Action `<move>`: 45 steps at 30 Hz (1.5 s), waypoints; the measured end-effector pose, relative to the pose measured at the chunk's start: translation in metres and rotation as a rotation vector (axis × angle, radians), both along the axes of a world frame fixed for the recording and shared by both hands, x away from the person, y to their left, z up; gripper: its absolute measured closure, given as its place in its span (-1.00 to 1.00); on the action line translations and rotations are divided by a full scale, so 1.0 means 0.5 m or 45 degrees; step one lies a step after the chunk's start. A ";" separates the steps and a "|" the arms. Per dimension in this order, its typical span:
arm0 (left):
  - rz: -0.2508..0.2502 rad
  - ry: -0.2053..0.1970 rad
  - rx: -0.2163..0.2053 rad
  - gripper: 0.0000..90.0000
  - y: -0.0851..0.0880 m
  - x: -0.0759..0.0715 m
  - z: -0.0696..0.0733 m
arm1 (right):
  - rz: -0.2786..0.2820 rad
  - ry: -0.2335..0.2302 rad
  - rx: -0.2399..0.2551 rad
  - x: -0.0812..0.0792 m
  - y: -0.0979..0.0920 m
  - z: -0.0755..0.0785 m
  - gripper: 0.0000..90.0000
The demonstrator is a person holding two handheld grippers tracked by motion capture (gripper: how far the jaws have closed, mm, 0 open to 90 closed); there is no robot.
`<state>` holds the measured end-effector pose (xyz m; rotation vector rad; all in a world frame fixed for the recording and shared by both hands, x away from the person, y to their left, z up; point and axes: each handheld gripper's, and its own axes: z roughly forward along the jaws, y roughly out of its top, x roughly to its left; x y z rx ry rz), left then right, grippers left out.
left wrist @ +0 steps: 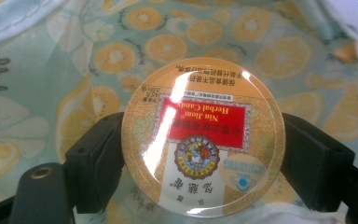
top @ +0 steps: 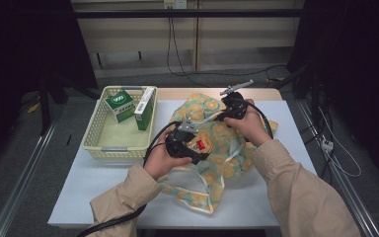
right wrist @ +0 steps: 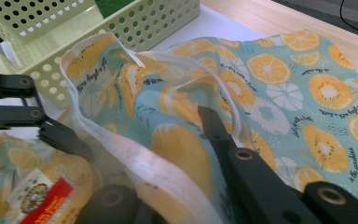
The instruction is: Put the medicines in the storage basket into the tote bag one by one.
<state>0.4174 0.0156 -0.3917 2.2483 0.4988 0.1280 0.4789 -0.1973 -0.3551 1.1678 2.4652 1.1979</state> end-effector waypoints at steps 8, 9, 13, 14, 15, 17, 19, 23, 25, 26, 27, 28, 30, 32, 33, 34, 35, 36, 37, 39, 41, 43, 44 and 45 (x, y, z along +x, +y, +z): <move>0.034 -0.006 0.030 -0.54 -0.018 0.017 -0.022 | 0.008 0.005 0.002 -0.003 -0.003 0.000 1.00; 0.039 -0.005 0.032 -0.54 -0.019 0.019 -0.025 | 0.008 0.003 0.003 -0.003 -0.004 0.000 1.00; 0.049 -0.004 0.035 -0.54 -0.026 0.026 -0.030 | 0.004 0.006 0.007 -0.003 -0.008 0.000 1.00; 0.049 -0.009 0.045 -0.54 -0.027 0.028 -0.030 | 0.005 0.007 0.009 -0.003 -0.008 0.000 1.00; 0.053 -0.015 0.051 -0.54 -0.028 0.031 -0.032 | 0.005 0.007 0.010 -0.003 -0.009 0.000 1.00; 0.069 -0.019 0.055 -0.54 -0.029 0.037 -0.033 | 0.004 0.007 0.011 -0.003 -0.010 -0.001 1.00; 0.100 -0.033 0.080 -0.54 -0.029 0.042 -0.034 | 0.007 0.007 0.011 -0.003 -0.010 -0.001 1.00; 0.121 -0.036 0.062 -0.54 -0.025 0.056 -0.037 | 0.014 0.007 0.014 -0.006 -0.009 -0.001 1.00; 0.134 -0.031 0.055 -0.54 -0.020 0.062 -0.037 | 0.018 0.006 0.018 -0.006 -0.008 -0.002 1.00; 0.145 -0.032 0.057 -0.54 -0.017 0.064 -0.036 | 0.016 0.006 0.019 -0.007 -0.008 -0.002 1.00; 0.155 -0.036 0.055 -0.54 -0.013 0.066 -0.036 | 0.016 0.007 0.017 -0.008 -0.009 -0.002 1.00; 0.191 -0.050 0.069 -0.54 -0.011 0.066 -0.034 | 0.015 0.011 0.018 -0.008 -0.009 -0.002 1.00; 0.189 -0.039 0.054 -0.54 -0.002 0.073 -0.033 | 0.016 0.014 0.022 -0.009 -0.010 -0.003 1.00; 0.207 -0.038 0.059 -0.54 0.006 0.078 -0.029 | 0.018 0.014 0.025 -0.009 -0.009 -0.004 1.00; 0.216 -0.043 0.055 -0.54 0.009 0.081 -0.029 | 0.018 0.014 0.023 -0.009 -0.009 -0.004 1.00; 0.221 -0.041 0.054 -0.54 0.011 0.083 -0.028 | 0.016 0.016 0.027 -0.009 -0.008 -0.004 1.00; 0.247 -0.056 0.066 -0.54 0.012 0.083 -0.027 | 0.016 0.017 0.028 -0.009 -0.007 -0.005 1.00; 0.232 -0.041 0.041 -0.54 0.013 0.085 -0.029 | 0.016 0.015 0.028 -0.009 -0.007 -0.005 1.00; 0.230 -0.033 0.034 -0.54 0.012 0.084 -0.030 | 0.016 0.016 0.030 -0.008 -0.006 -0.006 1.00; 0.213 -0.032 0.030 -0.54 0.005 0.078 -0.033 | 0.016 0.017 0.028 -0.007 -0.006 -0.007 1.00; 0.190 -0.035 0.033 -0.54 -0.006 0.070 -0.034 | 0.011 0.017 0.028 -0.005 -0.006 -0.009 1.00; 0.175 -0.042 0.030 -0.54 -0.017 0.066 -0.034 | -0.004 0.016 0.023 -0.002 -0.010 -0.011 1.00; 0.172 -0.047 0.037 -0.54 -0.022 0.067 -0.033 | -0.012 0.017 0.022 0.001 -0.013 -0.012 1.00; 0.181 -0.052 0.039 -0.54 -0.029 0.067 -0.033 | -0.022 0.016 0.021 0.004 -0.016 -0.014 1.00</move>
